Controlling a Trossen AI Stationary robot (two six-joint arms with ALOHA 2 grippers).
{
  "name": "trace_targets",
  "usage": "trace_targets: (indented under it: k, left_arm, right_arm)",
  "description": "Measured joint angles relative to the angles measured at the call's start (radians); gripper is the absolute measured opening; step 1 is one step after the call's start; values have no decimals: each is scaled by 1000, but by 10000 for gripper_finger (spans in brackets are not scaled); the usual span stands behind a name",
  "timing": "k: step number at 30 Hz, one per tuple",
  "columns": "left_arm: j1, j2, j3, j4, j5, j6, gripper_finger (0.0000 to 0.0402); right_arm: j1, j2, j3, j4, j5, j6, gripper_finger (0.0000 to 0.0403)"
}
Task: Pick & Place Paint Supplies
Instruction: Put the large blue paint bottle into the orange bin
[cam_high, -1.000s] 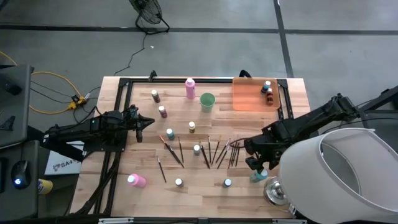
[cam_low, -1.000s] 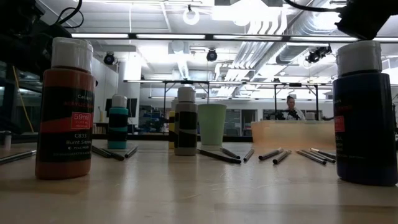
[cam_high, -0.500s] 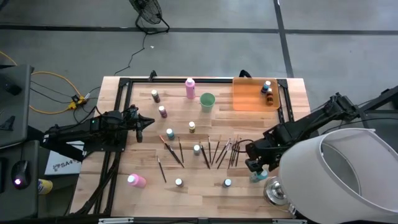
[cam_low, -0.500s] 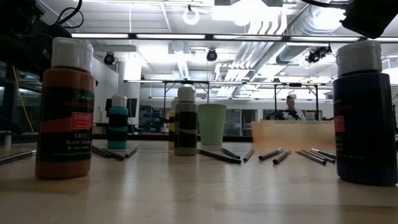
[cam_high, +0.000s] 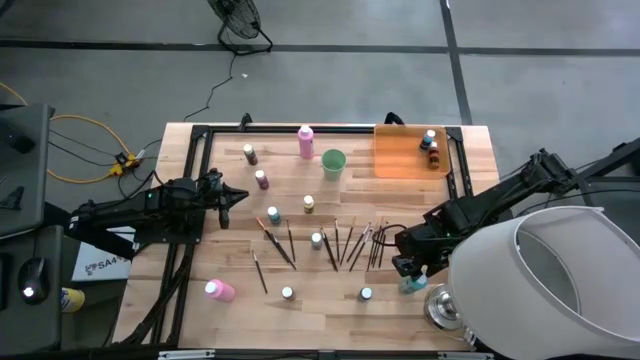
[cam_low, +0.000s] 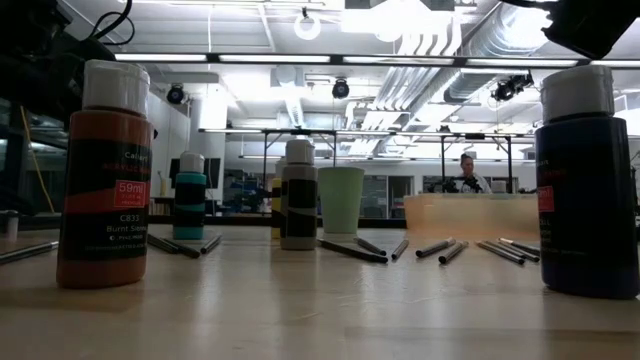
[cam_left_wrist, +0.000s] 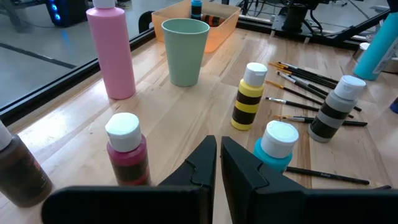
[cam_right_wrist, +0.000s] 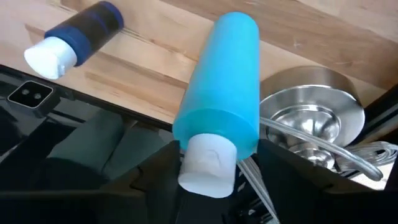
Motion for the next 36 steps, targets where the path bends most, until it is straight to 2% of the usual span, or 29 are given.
trace_targets:
  k: [6, 10, 16, 23, 30, 36]
  left_arm:
    - [0, 0, 0, 0, 0, 0, 22]
    - [0, 0, 0, 0, 0, 0, 22]
    - [0, 0, 0, 0, 0, 0, 22]
    - [0, 0, 0, 0, 0, 0, 22]
    - [0, 0, 0, 0, 0, 0, 22]
    - [0, 0, 0, 0, 0, 0, 22]
  right_arm:
    - [0, 0, 2, 0, -10, -5, 137]
    - [1, 0, 2, 1, -10, -8, 121]
    - [0, 0, 2, 2, -5, -17, 130]
    - [0, 0, 2, 10, -3, -26, 120]
    - [0, 0, 1, 19, 11, -31, 163]
    - [0, 0, 1, 38, 27, -39, 172]
